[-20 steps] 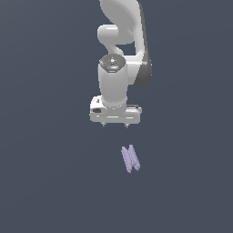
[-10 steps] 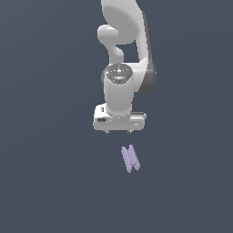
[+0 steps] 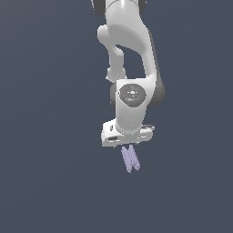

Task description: Pick up the object and move it to a goal position.

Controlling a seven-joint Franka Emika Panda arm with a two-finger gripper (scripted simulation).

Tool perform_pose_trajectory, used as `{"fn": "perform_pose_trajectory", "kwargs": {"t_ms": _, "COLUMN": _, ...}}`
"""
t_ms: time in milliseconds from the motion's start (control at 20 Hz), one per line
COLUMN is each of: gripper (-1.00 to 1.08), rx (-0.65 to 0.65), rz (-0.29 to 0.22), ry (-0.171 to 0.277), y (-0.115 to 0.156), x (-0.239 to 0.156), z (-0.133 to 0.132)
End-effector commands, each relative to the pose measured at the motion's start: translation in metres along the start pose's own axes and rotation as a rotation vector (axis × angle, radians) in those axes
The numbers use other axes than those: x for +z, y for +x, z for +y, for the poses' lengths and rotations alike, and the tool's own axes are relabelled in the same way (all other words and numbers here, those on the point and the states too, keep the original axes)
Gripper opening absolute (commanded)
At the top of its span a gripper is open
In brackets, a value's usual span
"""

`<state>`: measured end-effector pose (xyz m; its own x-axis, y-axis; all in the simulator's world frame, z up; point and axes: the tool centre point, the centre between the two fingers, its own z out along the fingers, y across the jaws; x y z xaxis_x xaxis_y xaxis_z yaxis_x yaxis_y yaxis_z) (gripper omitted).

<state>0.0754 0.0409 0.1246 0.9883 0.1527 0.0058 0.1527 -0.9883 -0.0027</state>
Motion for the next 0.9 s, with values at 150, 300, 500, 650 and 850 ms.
{"fn": "perform_pose_trajectory", "kwargs": {"t_ms": 150, "gripper": 1.0, "rx": -0.066, "rz": -0.003, "ry": -0.002, "y": 0.02, "x": 0.016, "z": -0.011}}
{"fn": "perform_pose_trajectory", "kwargs": {"t_ms": 300, "gripper": 1.0, "rx": -0.09, "rz": -0.005, "ry": -0.002, "y": 0.026, "x": 0.022, "z": -0.015}}
{"fn": "perform_pose_trajectory", "kwargs": {"t_ms": 500, "gripper": 1.0, "rx": -0.11, "rz": -0.006, "ry": -0.002, "y": 0.031, "x": 0.027, "z": -0.019}}
{"fn": "perform_pose_trajectory", "kwargs": {"t_ms": 650, "gripper": 1.0, "rx": -0.116, "rz": -0.006, "ry": -0.002, "y": 0.033, "x": 0.029, "z": -0.02}}
{"fn": "perform_pose_trajectory", "kwargs": {"t_ms": 850, "gripper": 1.0, "rx": -0.114, "rz": -0.006, "ry": -0.002, "y": 0.032, "x": 0.03, "z": -0.02}}
